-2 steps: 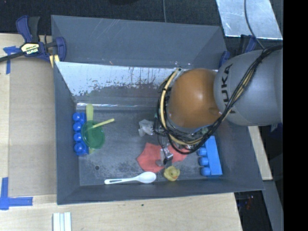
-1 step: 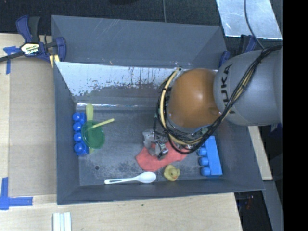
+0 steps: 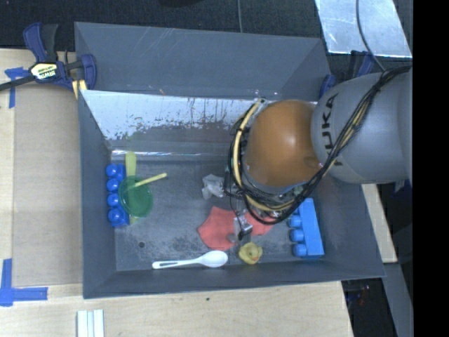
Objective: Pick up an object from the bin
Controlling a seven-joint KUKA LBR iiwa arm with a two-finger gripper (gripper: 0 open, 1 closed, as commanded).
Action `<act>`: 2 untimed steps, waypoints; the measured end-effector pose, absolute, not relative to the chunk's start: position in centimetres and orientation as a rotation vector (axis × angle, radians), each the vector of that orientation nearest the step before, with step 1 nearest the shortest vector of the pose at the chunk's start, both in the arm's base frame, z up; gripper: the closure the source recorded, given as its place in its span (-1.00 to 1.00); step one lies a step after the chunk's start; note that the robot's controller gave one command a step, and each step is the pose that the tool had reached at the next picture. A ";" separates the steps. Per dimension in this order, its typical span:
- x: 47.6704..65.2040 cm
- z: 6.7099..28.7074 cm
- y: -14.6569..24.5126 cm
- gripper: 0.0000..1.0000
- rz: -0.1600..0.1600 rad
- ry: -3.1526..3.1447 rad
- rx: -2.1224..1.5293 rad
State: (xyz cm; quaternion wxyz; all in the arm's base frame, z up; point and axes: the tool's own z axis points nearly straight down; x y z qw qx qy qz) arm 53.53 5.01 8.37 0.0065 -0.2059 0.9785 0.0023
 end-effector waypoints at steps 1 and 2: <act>53.5 8.4 5.0 1.00 0.007 3.062 -0.644; 53.5 8.4 5.0 -1.00 0.007 3.062 -0.643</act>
Offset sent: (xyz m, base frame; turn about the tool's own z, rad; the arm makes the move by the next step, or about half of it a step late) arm 0.0000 0.0000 0.0000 0.0000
